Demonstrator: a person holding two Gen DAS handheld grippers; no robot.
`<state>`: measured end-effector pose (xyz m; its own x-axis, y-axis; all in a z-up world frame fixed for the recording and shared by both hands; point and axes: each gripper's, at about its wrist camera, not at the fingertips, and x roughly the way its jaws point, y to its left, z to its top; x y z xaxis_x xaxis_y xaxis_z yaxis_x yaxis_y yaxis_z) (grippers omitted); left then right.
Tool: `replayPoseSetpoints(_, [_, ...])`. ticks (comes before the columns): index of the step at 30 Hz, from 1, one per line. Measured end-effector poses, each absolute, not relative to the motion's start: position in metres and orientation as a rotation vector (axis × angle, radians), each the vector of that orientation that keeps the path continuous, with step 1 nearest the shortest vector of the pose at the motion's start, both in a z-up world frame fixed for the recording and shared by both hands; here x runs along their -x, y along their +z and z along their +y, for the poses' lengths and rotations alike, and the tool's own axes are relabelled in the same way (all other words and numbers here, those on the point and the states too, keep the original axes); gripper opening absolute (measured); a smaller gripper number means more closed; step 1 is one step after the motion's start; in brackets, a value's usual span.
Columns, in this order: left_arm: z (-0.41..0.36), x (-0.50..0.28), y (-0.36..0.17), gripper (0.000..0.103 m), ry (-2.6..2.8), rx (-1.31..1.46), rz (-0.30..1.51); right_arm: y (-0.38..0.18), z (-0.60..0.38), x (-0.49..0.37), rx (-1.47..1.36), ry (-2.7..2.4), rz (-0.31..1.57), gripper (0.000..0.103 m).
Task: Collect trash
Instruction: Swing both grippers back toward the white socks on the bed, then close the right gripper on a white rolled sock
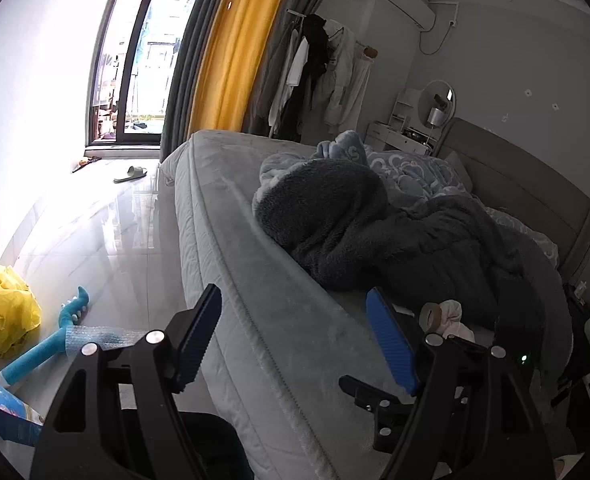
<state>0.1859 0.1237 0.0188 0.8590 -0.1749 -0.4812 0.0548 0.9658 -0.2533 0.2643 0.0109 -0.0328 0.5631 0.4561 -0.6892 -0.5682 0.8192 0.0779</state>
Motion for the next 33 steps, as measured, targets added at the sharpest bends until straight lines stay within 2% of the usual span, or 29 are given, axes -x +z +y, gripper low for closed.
replayPoseSetpoints(13, [0.062,-0.213,0.008,0.077,-0.193,0.195,0.559,-0.040,-0.104,-0.285,0.046,0.421,0.785,0.075])
replayPoseSetpoints(33, [-0.036,-0.249,-0.011,0.079,-0.318,0.160,0.595,-0.075,-0.188,-0.289,-0.044,0.332,0.883,0.075])
